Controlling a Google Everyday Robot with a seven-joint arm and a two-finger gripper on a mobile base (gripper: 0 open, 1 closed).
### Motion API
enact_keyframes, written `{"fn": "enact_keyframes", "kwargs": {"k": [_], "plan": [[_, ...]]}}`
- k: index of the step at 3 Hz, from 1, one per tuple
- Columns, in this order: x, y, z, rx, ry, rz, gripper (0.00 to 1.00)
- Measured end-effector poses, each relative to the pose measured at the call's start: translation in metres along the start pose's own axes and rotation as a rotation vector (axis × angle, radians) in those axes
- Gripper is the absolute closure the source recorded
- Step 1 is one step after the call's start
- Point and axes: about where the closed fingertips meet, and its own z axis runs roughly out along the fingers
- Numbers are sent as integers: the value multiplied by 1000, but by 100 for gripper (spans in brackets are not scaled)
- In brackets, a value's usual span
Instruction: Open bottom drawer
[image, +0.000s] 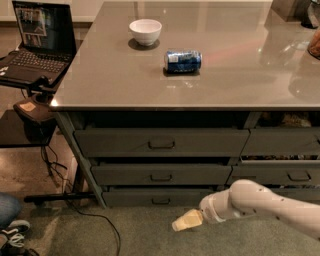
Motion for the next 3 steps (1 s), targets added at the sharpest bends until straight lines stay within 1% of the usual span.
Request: {"fn": "enact_keyframes", "kwargs": {"k": [1,2,3], "plan": [[-4,-8,19,5,-54,60,0],[-4,-8,19,7,-54,57,0],[12,-19,36,33,-88,91,0]]}}
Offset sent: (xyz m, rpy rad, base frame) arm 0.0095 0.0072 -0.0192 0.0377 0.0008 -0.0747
